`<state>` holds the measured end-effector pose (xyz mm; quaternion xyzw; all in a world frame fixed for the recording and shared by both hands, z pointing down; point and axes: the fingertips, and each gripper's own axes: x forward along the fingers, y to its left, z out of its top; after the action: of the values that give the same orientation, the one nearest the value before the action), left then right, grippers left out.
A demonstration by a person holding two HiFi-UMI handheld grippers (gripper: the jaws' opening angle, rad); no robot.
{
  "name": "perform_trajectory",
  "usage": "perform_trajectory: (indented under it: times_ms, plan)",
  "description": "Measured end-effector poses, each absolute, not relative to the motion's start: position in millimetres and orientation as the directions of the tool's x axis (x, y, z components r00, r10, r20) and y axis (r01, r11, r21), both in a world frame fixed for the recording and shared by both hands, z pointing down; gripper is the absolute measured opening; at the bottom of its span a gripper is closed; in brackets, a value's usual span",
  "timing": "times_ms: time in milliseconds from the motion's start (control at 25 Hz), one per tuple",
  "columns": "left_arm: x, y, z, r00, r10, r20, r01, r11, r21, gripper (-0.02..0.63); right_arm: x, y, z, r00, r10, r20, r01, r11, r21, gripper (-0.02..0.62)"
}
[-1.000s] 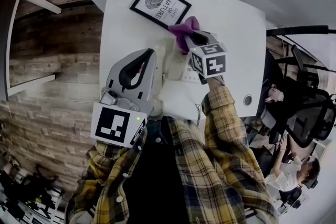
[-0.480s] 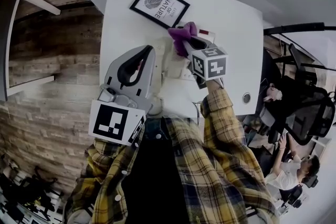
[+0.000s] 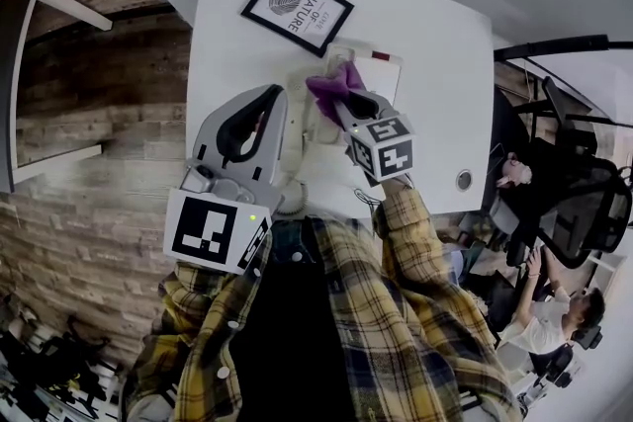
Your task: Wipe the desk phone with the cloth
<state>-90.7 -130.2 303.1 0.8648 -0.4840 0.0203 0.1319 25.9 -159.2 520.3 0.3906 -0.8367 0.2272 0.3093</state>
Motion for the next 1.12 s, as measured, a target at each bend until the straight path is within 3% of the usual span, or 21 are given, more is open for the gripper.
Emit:
perform_trajectory:
  times_ms: [1120]
  plan:
    - [-88.4,-121.5,300.9,0.544,-0.819,0.182,-0.837,-0.518,0.176,0.015,25.1,-68.5,546.0,-0.625,-0.442,0.644,-0.723,0.638,-0.265,0.06]
